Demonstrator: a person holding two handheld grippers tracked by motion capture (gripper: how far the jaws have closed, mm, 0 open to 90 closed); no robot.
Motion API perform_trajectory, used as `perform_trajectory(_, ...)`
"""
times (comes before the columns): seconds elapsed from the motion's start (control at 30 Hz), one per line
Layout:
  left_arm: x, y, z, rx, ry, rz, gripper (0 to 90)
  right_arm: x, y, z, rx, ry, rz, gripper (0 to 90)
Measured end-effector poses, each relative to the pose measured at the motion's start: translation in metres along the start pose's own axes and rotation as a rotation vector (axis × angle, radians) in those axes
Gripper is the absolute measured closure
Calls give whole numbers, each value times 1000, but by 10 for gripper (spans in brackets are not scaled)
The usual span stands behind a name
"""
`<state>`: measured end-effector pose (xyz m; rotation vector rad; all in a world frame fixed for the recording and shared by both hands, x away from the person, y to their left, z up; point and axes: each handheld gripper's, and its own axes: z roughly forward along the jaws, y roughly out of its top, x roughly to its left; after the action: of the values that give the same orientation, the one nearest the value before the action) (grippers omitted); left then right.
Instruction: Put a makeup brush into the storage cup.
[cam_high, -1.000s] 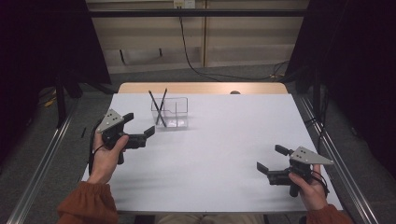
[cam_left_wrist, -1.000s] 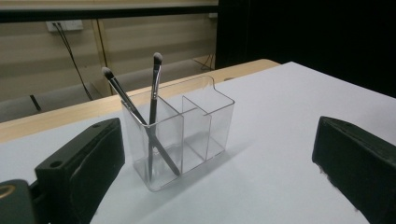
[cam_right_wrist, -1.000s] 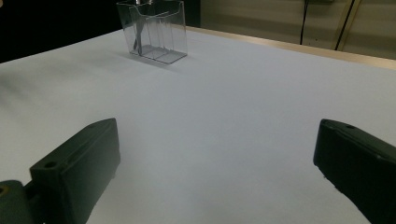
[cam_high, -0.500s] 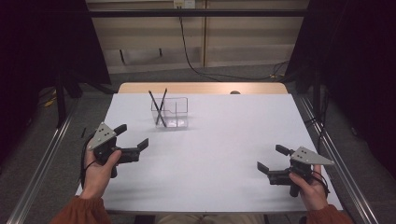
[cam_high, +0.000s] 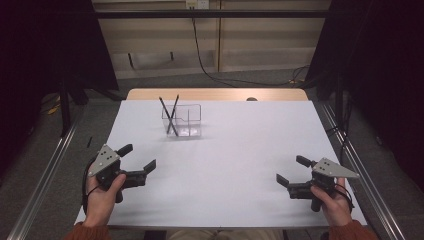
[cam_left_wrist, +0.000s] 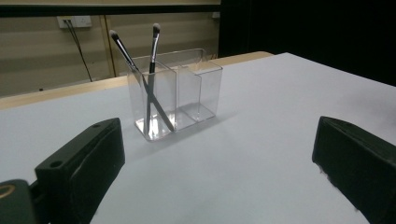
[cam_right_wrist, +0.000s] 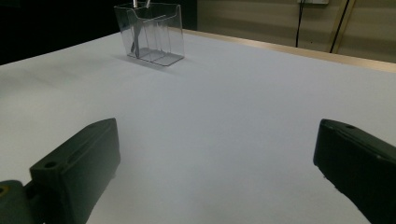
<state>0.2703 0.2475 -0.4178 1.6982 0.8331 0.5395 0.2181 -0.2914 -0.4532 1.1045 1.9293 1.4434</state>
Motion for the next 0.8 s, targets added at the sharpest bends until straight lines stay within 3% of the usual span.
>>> perform_trajectory(0.5,-15,-16,-18,10,5,2,24,0,-1,-5,-2,-12,4,0)
perform_trajectory(0.8,-15,-20,-28,10,12,-4,24,1,-1,-7,-5,-17,-3,0)
